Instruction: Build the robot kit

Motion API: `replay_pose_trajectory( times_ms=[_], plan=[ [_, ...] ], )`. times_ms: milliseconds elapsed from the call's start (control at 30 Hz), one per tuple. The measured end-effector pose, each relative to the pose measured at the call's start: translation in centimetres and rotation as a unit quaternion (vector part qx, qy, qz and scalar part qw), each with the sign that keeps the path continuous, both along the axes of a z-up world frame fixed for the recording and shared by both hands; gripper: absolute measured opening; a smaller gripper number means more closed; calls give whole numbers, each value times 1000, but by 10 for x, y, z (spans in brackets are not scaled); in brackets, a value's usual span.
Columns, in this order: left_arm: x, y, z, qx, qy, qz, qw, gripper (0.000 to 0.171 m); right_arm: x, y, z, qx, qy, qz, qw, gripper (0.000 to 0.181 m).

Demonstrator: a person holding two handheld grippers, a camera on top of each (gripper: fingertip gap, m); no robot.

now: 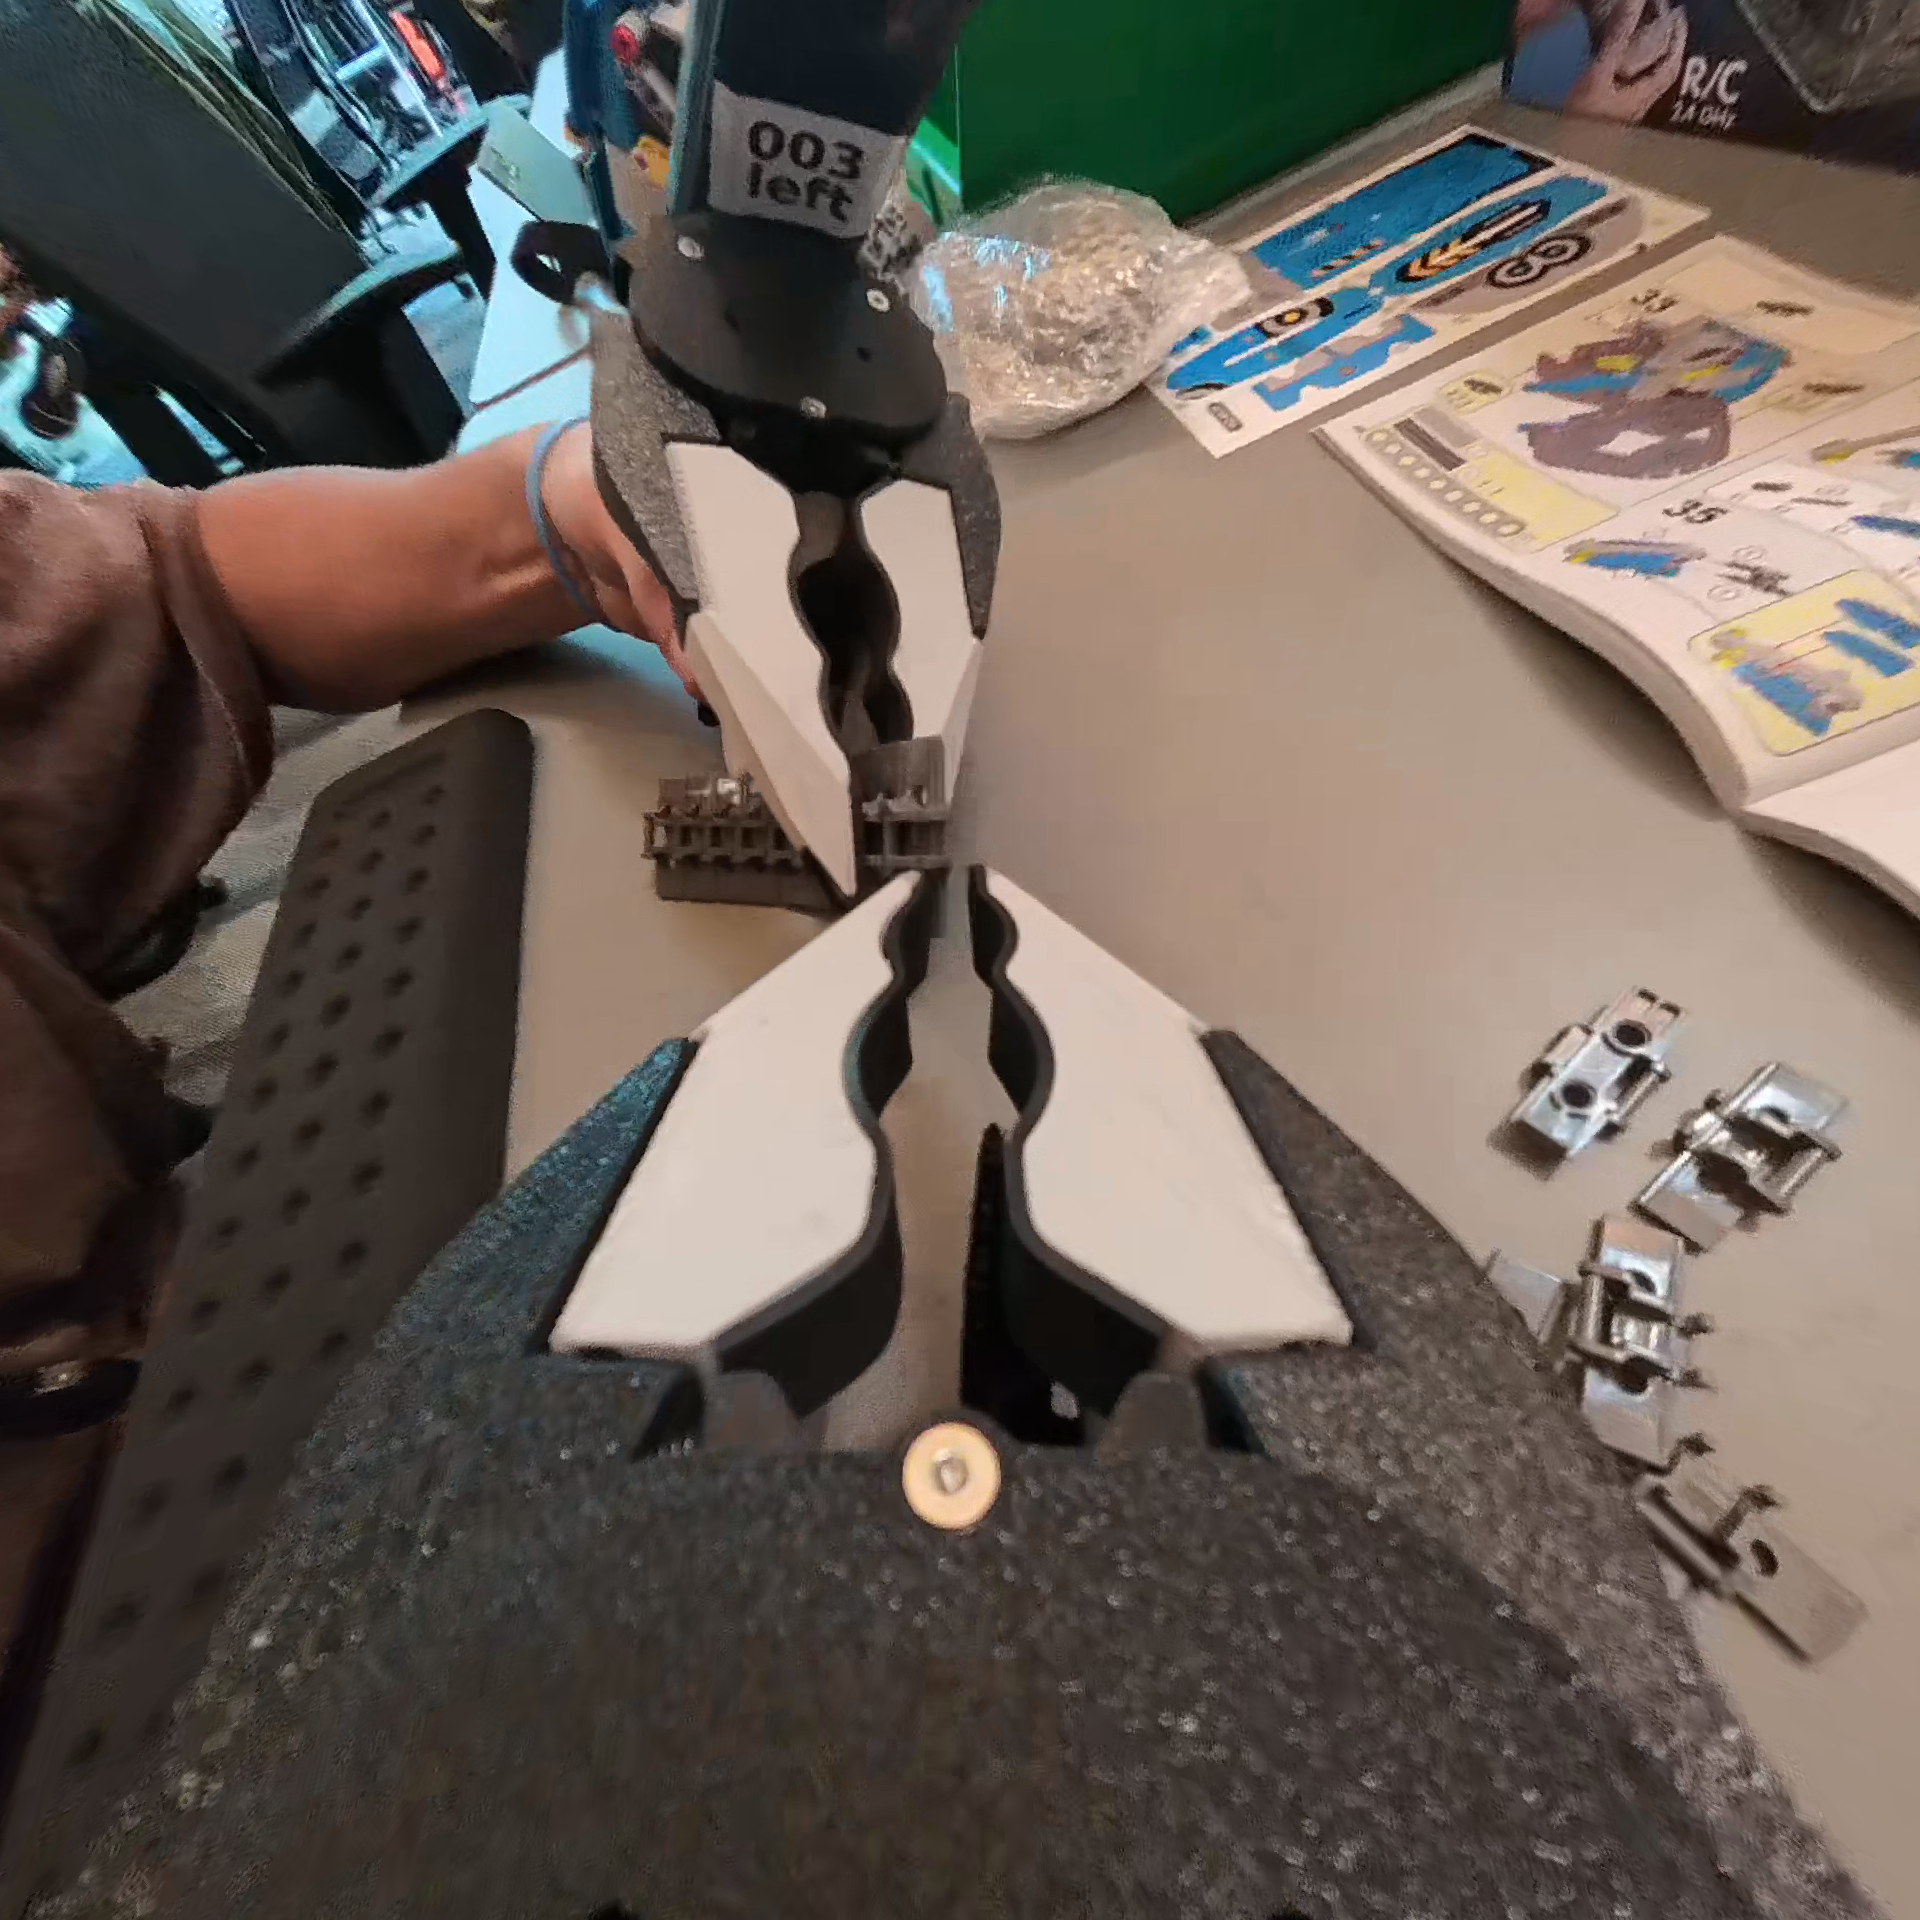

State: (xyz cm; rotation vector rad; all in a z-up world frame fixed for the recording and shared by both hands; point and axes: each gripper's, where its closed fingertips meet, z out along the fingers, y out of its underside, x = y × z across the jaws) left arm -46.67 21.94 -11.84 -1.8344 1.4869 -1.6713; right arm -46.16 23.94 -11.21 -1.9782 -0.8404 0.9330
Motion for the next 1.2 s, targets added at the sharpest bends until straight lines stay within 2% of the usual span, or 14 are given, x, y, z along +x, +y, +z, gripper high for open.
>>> replay_pose_trajectory(
  times_ms=[100, 167, 333, 400, 467, 700, 933, 1067, 1133, 1200],
  plan=[
    [1, 2, 1, -4, -2, 7, 1000, 8, 4, 0, 11, -15, 49, 1, 999, 8],
    [1, 7, 4, -14, -10, 17, 1000, 8, 14, 7, 13, -14, 46, -18, 999, 9],
    [0, 15, 8, -28, -20, 37, 999, 8, 69, 31, 12, 28, -35, -107, 993, 9],
    [2, 18, 4, -6, -11, 48, 999, 7, 89, 36, 8, 19, -55, -130, 990, 11],
    [3, 22, -5, 32, 12, 61, 998, 7, 102, 37, -8, -6, -97, -135, 986, 17],
    [4, 23, -17, 145, 48, 72, 986, 7, 91, 50, -40, 16, -191, -134, 972, 21],
    [5, 21, -17, 135, 45, 69, 987, 7, 90, 72, -57, 36, -272, -138, 952, 22],
    [5, 20, -18, 137, 47, 66, 987, 8, 85, 69, -58, -13, -230, -131, 964, 16],
    [5, 20, -18, 139, 48, 65, 987, 8, 78, 58, -57, -48, -201, -102, 973, 14],
    [5, 21, -18, 137, 49, 66, 987, 7, 61, 43, -45, -90, -124, -66, 986, 12]
  ],
)
